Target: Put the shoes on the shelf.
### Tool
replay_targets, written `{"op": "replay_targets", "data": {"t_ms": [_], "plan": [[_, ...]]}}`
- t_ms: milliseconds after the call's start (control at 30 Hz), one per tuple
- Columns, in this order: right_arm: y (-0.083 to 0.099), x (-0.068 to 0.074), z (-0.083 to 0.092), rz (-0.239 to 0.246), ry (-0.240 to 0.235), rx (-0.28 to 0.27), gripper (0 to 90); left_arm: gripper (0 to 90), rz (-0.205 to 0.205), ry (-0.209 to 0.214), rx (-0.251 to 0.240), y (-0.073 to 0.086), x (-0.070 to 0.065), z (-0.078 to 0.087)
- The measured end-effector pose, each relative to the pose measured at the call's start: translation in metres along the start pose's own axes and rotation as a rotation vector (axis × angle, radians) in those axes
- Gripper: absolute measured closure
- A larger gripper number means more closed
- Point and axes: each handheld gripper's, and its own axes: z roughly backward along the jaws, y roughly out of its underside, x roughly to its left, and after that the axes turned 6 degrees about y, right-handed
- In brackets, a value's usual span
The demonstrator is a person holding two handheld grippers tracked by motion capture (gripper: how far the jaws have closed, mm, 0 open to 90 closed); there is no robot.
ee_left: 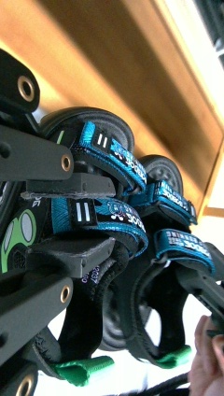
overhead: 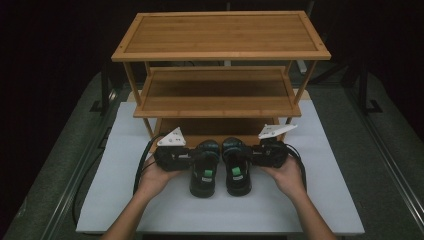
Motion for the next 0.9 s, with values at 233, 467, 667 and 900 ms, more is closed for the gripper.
{"op": "replay_targets", "data": {"t_ms": [233,467,667,900], "plan": [[-0.012,-0.011,-0.020,0.032,0.060,-0.043,69.4,71.1,-0.035,-0.083,-0.026,-0.003,0.019,-0.010],[-0.016,-0.014,-0.034,0.059,0.134,-0.089,69.3,71.0,-0.038,-0.131,-0.065,0.003,0.033,-0.022],[-0.011,-0.019,-0.042,0.045,0.132,-0.087,69.2,70.9,-0.032,-0.124,-0.067,0.007,0.038,-0.025],[-0.002,-0.017,-0.043,0.057,0.113,-0.052,68.8,70.7,-0.040,-0.079,-0.039,0.013,0.038,-0.025]]}}
